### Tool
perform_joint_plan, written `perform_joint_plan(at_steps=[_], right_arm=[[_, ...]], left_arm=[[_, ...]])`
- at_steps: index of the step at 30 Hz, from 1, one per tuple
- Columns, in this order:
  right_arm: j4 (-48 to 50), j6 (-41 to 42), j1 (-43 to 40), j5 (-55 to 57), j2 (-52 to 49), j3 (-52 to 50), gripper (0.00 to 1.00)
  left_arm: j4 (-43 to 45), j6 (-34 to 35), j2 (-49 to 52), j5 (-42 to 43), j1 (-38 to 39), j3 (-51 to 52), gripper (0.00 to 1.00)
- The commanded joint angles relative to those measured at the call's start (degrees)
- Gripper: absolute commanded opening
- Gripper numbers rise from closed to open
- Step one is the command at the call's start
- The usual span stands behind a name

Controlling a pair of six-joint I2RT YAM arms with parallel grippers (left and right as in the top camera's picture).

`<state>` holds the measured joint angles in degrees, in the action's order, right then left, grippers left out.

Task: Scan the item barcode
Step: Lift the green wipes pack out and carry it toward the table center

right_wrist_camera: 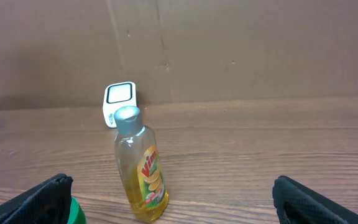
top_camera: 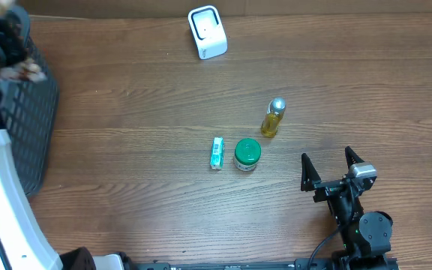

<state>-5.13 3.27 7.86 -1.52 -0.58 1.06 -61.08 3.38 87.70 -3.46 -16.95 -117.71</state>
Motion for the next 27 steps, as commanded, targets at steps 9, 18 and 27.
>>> perform_joint_plan(at_steps=[9, 18, 27], right_arm=[[0.4, 0.4, -0.2, 0.0, 0.4, -0.6, 1.00], [0.4, 0.4, -0.2, 0.0, 0.4, -0.6, 1.00], [0.4, 0.4, -0.2, 0.0, 0.4, -0.6, 1.00]], left_arm=[[-12.1, 10.1, -0.3, 0.1, 14.6, 14.1, 0.06], [-7.8, 17.5, -0.2, -0.1, 23.7, 26.1, 0.08], [-6.8, 24.5, -0.1, -8.0, 29.9, 34.2, 0.10]])
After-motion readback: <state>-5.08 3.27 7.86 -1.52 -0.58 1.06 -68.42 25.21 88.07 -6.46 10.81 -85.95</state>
